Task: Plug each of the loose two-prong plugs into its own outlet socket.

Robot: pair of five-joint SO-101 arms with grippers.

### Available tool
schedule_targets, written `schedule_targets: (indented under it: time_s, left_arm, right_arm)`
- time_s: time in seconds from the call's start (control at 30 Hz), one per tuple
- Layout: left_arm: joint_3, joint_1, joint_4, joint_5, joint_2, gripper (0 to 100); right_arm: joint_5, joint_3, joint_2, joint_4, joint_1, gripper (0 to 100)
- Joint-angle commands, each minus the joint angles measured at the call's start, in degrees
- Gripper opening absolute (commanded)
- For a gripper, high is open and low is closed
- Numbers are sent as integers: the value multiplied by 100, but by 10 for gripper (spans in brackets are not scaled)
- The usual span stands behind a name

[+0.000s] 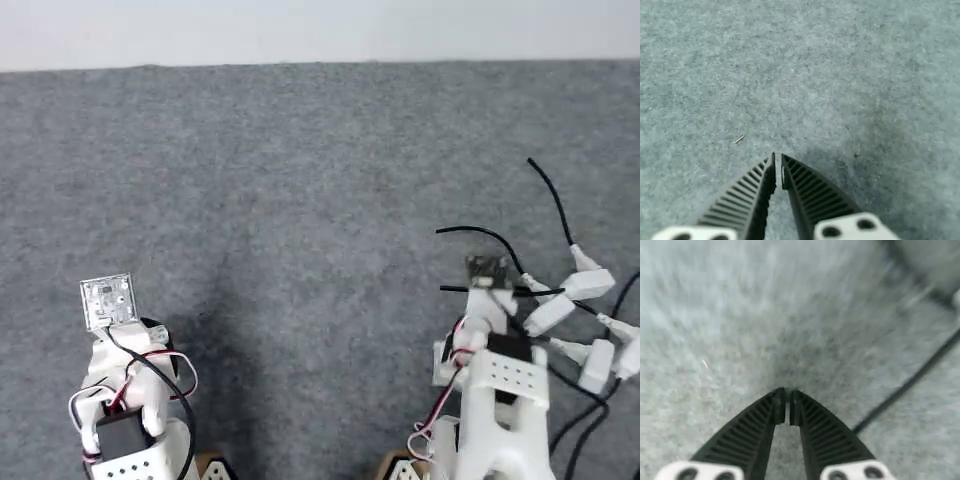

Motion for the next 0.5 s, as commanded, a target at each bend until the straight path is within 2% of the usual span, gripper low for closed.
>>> schedule_targets:
  time_s: [0.0,0.17,0.47]
  left_arm:
    - [286,35,9,-44,-62,13]
    - [259,62,18,-35,-70,13]
    - [259,62,18,-35,-70,13]
  right_arm:
    - [-35,255,-136,-576,-4,19]
    - [-26,308,-215,-127,-22,18]
    - [-18,316,-242,-145,-31,18]
